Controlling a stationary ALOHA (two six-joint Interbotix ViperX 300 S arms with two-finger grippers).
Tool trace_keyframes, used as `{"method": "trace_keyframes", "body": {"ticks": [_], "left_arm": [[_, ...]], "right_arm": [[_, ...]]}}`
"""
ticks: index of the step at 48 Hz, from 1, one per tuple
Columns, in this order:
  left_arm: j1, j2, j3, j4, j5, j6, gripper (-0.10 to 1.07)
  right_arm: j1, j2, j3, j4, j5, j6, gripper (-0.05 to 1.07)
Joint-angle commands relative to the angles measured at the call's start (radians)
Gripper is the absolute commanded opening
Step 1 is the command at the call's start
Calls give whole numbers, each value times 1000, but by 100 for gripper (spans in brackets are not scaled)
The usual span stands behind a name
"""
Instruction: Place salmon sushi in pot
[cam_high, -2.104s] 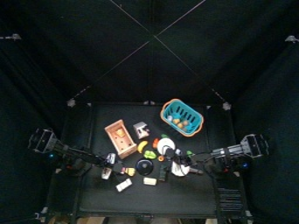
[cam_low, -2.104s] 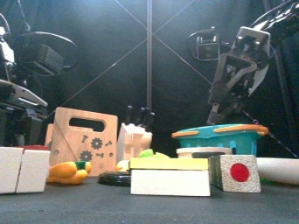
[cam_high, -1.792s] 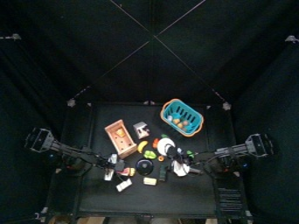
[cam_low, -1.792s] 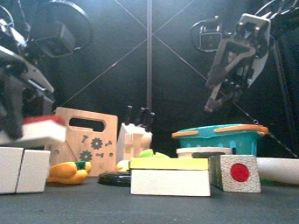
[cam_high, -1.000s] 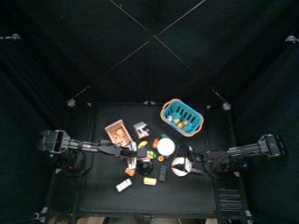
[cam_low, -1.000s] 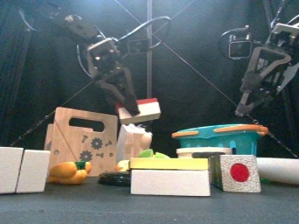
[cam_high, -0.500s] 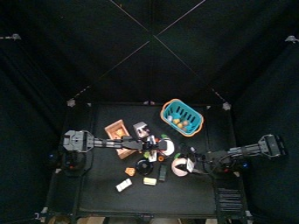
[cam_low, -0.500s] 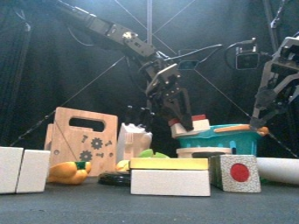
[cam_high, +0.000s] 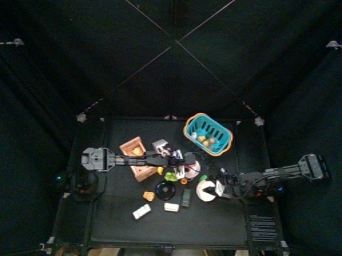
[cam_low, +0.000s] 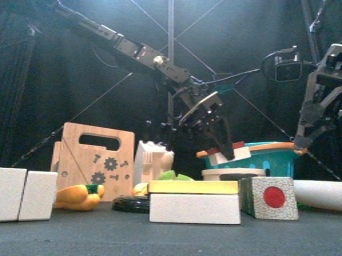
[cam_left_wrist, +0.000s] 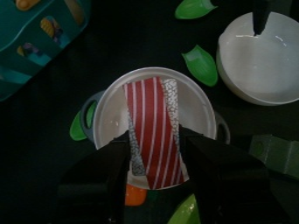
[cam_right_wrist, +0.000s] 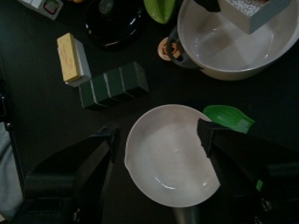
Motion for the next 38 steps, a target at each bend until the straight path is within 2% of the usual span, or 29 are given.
{"method": "trace_keyframes", "body": {"ticks": [1, 24, 38], "left_arm": [[5, -9, -23, 2, -9, 0, 59], [3, 6, 2, -20, -15, 2, 63], [3, 6, -2, -21, -20, 3, 78]], "right_arm": [[2, -38, -6, -2, 0, 0, 100], [-5, -58, 3, -5, 3, -2, 100], [-5, -58, 5, -8, 3, -3, 100]]}}
